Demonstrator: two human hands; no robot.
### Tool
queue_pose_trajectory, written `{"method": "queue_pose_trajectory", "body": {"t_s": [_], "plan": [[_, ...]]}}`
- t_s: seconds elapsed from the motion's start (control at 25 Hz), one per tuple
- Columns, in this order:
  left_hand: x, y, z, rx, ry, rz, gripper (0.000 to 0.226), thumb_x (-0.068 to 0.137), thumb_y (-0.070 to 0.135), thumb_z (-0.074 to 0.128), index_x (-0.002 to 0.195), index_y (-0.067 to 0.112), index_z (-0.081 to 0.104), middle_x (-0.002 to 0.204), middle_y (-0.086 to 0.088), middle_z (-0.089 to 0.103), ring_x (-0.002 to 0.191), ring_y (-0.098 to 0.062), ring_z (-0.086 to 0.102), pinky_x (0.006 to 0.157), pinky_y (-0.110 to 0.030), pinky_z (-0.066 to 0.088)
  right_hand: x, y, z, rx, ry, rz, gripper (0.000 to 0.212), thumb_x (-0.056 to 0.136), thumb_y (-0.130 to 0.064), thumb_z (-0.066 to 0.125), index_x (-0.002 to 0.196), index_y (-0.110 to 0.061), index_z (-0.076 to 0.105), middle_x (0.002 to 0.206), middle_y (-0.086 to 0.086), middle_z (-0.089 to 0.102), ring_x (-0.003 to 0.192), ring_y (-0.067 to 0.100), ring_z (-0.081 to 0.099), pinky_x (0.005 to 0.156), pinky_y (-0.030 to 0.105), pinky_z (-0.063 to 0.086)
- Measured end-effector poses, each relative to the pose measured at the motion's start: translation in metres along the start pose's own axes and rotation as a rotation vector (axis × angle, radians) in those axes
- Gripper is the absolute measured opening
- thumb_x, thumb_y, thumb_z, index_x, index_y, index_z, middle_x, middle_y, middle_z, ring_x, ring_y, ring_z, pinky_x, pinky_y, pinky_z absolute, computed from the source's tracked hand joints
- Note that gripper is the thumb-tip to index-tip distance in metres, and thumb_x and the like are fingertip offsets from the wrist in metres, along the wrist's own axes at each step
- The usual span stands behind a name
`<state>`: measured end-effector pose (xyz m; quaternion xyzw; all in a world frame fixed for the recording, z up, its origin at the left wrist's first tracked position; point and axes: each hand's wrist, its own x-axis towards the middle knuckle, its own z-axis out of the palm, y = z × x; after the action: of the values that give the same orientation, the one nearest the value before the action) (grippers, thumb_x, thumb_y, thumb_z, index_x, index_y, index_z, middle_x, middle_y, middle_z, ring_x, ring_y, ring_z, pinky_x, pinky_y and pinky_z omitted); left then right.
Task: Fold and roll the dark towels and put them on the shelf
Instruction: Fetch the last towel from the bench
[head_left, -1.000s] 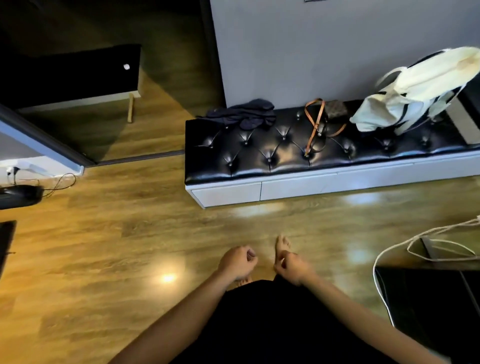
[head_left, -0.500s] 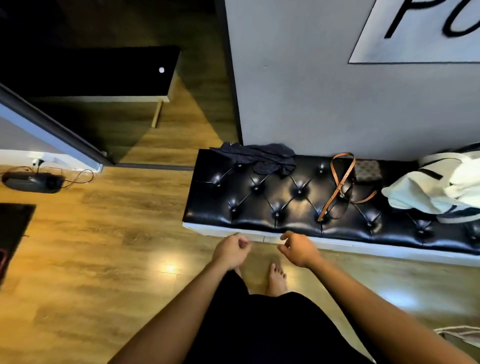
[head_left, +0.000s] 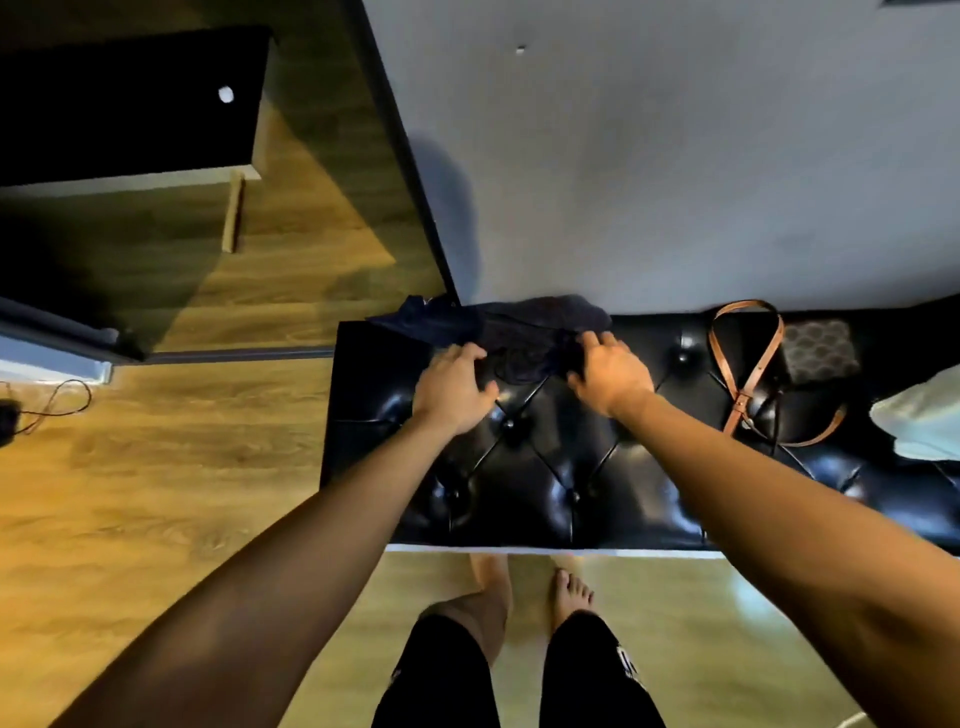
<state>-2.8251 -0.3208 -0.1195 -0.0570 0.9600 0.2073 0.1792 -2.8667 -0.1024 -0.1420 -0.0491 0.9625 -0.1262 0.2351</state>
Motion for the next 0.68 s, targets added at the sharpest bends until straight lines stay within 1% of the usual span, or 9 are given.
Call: {"method": "queue_pose_trajectory", "body": {"t_s": [0.12,0.16,0.24,0.36,0.44,0.52,0.6,0.68], "plan": [[0.061,-0.024,0.033,0.173,0.031,0.049,0.061,0.084,0.038,0.066,0.138,0.020,0.045,0.134,-0.008,0.050,0.126,-0.029,0.044,0.098,-0.044,0.044,0.058,0.014,0.034,-0.096,0.056,0.023,0.076,0.087,-0.039,0.065,0.147,-0.015,0.027,0.136,0.017,0.038,0.126,0.037,0.039,0.094,0.049,0.044],[0.075,-0.030,0.043,0.204,0.026,0.046,0.064,0.084,0.039,0.066,0.140,0.020,0.042,0.136,-0.007,0.049,0.127,-0.029,0.043,0.098,-0.044,0.043,0.071,0.019,0.045,-0.100,0.084,0.028,0.076,0.088,-0.041,0.064,0.148,-0.016,0.026,0.135,0.017,0.038,0.125,0.037,0.039,0.092,0.049,0.044],[0.094,-0.038,0.062,0.213,0.009,0.040,0.064,0.085,0.039,0.065,0.141,0.020,0.041,0.136,-0.007,0.049,0.127,-0.029,0.043,0.098,-0.044,0.041,0.092,0.028,0.062,-0.069,0.180,0.022,0.062,0.091,-0.040,0.060,0.143,-0.015,0.035,0.128,0.018,0.047,0.116,0.040,0.047,0.088,0.049,0.044],[0.093,-0.041,0.080,0.166,-0.005,0.030,0.060,0.086,0.039,0.064,0.139,0.020,0.042,0.133,-0.006,0.052,0.126,-0.028,0.046,0.100,-0.043,0.041,0.103,0.034,0.071,-0.037,0.324,-0.024,0.029,0.096,-0.029,0.055,0.118,-0.011,0.057,0.106,0.017,0.063,0.095,0.041,0.060,0.079,0.046,0.044],[0.078,-0.034,0.076,0.076,0.023,0.036,0.059,0.086,0.038,0.065,0.138,0.019,0.044,0.131,-0.006,0.054,0.124,-0.028,0.048,0.100,-0.043,0.043,0.091,0.029,0.057,0.017,0.431,-0.082,0.019,0.094,-0.024,0.057,0.107,-0.012,0.065,0.091,0.014,0.065,0.082,0.040,0.062,0.073,0.043,0.044],[0.057,-0.020,0.057,-0.012,0.080,0.050,0.059,0.086,0.038,0.066,0.137,0.017,0.046,0.130,-0.007,0.055,0.123,-0.027,0.050,0.099,-0.041,0.044,0.068,0.019,0.027,0.103,0.542,-0.162,0.016,0.091,-0.021,0.061,0.102,-0.014,0.070,0.081,0.010,0.062,0.072,0.038,0.062,0.066,0.039,0.047],[0.036,-0.001,0.023,-0.097,0.165,0.055,0.064,0.083,0.041,0.069,0.137,0.016,0.047,0.129,-0.006,0.055,0.122,-0.026,0.050,0.098,-0.039,0.045,0.042,0.001,-0.016,0.164,0.606,-0.280,0.020,0.092,-0.024,0.056,0.103,-0.015,0.071,0.078,0.008,0.061,0.069,0.037,0.061,0.060,0.037,0.049],[0.017,0.021,-0.023,-0.192,0.268,0.075,0.075,0.075,0.049,0.074,0.137,0.016,0.047,0.128,-0.005,0.054,0.121,-0.025,0.050,0.100,-0.040,0.045,0.014,-0.025,-0.069,0.213,0.611,-0.419,0.028,0.095,-0.030,0.047,0.105,-0.015,0.069,0.082,0.007,0.061,0.072,0.035,0.062,0.059,0.038,0.052]]}}
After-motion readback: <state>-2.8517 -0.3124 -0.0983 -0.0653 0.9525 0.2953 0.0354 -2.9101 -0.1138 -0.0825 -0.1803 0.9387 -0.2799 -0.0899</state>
